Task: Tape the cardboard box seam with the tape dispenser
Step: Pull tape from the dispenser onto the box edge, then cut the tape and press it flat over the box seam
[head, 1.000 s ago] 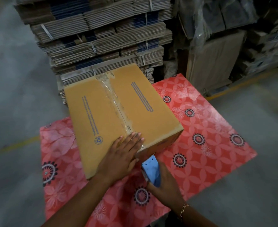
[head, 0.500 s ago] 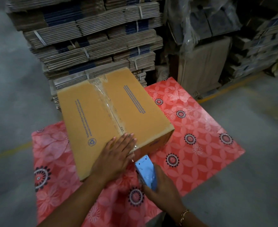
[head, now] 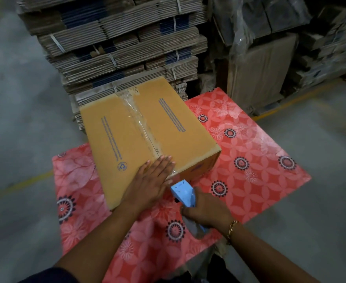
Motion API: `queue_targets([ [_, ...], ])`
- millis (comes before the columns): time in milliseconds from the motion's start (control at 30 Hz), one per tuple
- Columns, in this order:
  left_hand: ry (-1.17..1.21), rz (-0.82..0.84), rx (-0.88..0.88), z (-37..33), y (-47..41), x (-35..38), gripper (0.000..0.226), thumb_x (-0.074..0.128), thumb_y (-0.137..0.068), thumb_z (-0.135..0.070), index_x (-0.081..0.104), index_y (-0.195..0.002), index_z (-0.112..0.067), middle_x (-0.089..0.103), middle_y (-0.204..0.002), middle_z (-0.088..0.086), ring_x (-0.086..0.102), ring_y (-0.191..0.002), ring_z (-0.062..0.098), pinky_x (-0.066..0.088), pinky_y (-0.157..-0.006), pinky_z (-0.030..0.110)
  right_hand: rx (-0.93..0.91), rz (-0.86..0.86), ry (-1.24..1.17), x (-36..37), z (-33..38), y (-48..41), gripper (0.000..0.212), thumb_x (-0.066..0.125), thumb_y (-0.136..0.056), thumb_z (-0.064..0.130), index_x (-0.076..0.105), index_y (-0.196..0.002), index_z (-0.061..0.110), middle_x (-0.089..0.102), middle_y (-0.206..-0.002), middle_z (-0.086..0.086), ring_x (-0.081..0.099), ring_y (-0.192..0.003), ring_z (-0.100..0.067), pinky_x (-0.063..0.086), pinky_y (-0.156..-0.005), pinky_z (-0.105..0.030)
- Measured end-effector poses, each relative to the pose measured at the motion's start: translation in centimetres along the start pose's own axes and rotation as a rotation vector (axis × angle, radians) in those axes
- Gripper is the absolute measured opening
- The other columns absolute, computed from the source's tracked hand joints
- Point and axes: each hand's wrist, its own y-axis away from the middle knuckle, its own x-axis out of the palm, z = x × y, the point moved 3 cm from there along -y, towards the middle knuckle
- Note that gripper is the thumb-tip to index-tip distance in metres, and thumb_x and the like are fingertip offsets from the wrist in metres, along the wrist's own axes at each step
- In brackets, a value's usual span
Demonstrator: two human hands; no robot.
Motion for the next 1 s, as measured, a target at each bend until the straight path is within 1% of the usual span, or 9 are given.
queue_targets([
  [133, -0.015, 0.009, 0.018, -0.1, -0.1, -0.3, 0.06, 0.027, -0.104, -0.043, 0.017, -0.16, -0.027, 0.016, -0.169, -0.006, 0.014, -0.155, 0.012, 0.024, -0.122, 0.045, 0.09, 0.315, 0.119, -0.8, 0.0, -0.1, 0.048, 0.072, -0.073, 0.046, 0.07, -0.105, 0.01, 0.072, -0.099, -0.008, 0.062, -0.079, -0.024, 0.044, -0.063, -0.029],
  [200, -0.016, 0.003, 0.023, 0.0, -0.1, -0.3, 0.061, 0.031, -0.103, -0.041, 0.017, -0.16, -0.026, 0.016, -0.169, -0.005, 0.014, -0.155, 0.012, 0.026, -0.121, 0.045, 0.131, 0.381, 0.199, 1.2, -1.9, 0.9, 0.059, 0.072, -0.071, 0.052, 0.067, -0.113, 0.01, 0.072, -0.113, -0.012, 0.067, -0.092, -0.027, 0.049, -0.072, -0.03],
  [300, -0.032, -0.011, 0.021, 0.1, -0.1, 0.1, 0.061, 0.033, -0.104, -0.041, 0.016, -0.161, -0.025, 0.016, -0.169, -0.004, 0.014, -0.156, 0.013, 0.026, -0.121, 0.046, 0.053, 0.211, 0.228, 3.8, -4.5, 2.1, 0.073, 0.065, -0.068, 0.06, 0.05, -0.126, 0.017, 0.069, -0.116, -0.01, 0.067, -0.102, -0.032, 0.052, -0.076, -0.035],
  [467, -0.014, -0.003, 0.026, 0.1, -0.1, 0.1, 0.06, 0.026, -0.104, -0.043, 0.017, -0.16, -0.026, 0.016, -0.169, -0.004, 0.014, -0.156, 0.013, 0.023, -0.122, 0.046, -0.284, -0.14, 0.406, 4.0, -4.0, 1.9, 0.071, 0.06, -0.079, 0.055, 0.038, -0.14, 0.025, 0.063, -0.118, -0.001, 0.067, -0.1, -0.03, 0.05, -0.07, -0.038],
  [567, -0.007, -0.009, 0.011, -0.1, 0.0, -0.2, 0.059, 0.029, -0.104, -0.044, 0.02, -0.16, -0.025, 0.019, -0.169, -0.004, 0.017, -0.155, 0.013, 0.024, -0.122, 0.045, -0.452, -0.183, 0.573, 4.1, -3.8, 0.4, 0.072, 0.068, -0.08, 0.043, 0.036, -0.142, 0.022, 0.061, -0.116, -0.006, 0.064, -0.099, -0.031, 0.052, -0.078, -0.044],
  [733, -0.013, -0.014, 0.024, -0.1, -0.1, -0.5, 0.06, 0.033, -0.104, -0.043, 0.022, -0.159, -0.024, 0.022, -0.168, -0.002, 0.021, -0.154, 0.015, 0.025, -0.121, 0.046, -0.654, -0.253, 0.8, 5.5, -3.5, -1.4, 0.064, 0.064, -0.08, 0.018, 0.041, -0.14, 0.014, 0.062, -0.107, -0.015, 0.058, -0.089, -0.036, 0.05, -0.08, -0.051],
  [833, -0.023, -0.013, 0.024, -0.2, 0.0, -0.5, 0.059, 0.03, -0.104, -0.044, 0.021, -0.16, -0.024, 0.02, -0.169, -0.003, 0.018, -0.155, 0.014, 0.024, -0.122, 0.046, -0.688, -0.267, 0.804, 6.4, -3.8, -1.4, 0.069, 0.065, -0.08, 0.017, 0.039, -0.144, 0.013, 0.06, -0.11, -0.016, 0.055, -0.093, -0.035, 0.049, -0.084, -0.053],
  [900, -0.017, -0.013, 0.023, -0.2, 0.0, -0.5, 0.059, 0.028, -0.105, -0.045, 0.021, -0.16, -0.024, 0.02, -0.168, -0.003, 0.018, -0.155, 0.015, 0.025, -0.122, 0.047, -0.694, -0.28, 0.802, 7.3, -4.5, -1.0, 0.075, 0.067, -0.077, 0.015, 0.039, -0.146, 0.014, 0.06, -0.113, -0.014, 0.055, -0.097, -0.033, 0.049, -0.084, -0.049],
  [1000, -0.015, -0.003, 0.03, -0.2, -0.1, -0.5, 0.059, 0.026, -0.104, -0.044, 0.02, -0.16, -0.023, 0.02, -0.169, -0.002, 0.018, -0.155, 0.015, 0.025, -0.121, 0.047, -0.7, -0.304, 0.757, 7.9, -5.1, 0.0, 0.07, 0.065, -0.076, 0.022, 0.045, -0.143, 0.016, 0.06, -0.111, -0.008, 0.055, -0.097, -0.029, 0.045, -0.085, -0.046],
])
